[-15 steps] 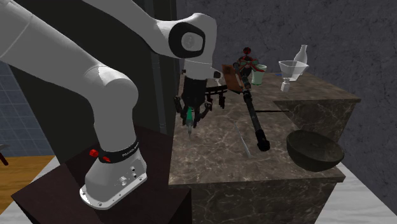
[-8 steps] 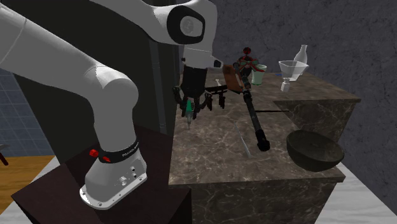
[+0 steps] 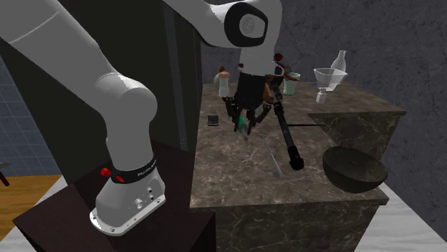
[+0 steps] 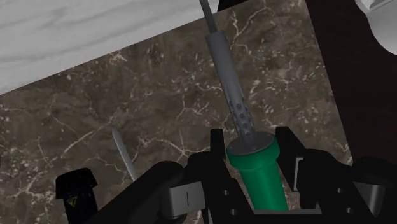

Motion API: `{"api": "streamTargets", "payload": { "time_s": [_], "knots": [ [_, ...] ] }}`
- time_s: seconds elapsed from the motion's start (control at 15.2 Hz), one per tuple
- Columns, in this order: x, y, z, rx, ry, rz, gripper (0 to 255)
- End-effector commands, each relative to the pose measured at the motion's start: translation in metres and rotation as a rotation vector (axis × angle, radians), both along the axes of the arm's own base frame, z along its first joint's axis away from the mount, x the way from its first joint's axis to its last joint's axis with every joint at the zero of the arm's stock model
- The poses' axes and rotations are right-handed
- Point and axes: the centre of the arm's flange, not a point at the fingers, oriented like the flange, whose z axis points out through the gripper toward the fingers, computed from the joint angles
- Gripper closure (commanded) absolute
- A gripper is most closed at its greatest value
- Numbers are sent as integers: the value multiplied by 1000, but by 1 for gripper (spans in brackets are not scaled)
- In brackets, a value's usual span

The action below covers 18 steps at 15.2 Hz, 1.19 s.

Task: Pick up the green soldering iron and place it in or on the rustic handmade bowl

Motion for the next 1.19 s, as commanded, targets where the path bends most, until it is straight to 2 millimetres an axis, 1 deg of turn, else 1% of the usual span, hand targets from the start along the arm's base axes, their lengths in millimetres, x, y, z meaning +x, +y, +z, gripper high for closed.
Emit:
{"api": "streamTargets", "payload": {
  "time_s": [0.0, 1.12],
  "knots": [
    [7, -26, 0, -2, 1, 1, 255],
    [80, -238, 2, -2, 1, 1, 255]
  ]
}}
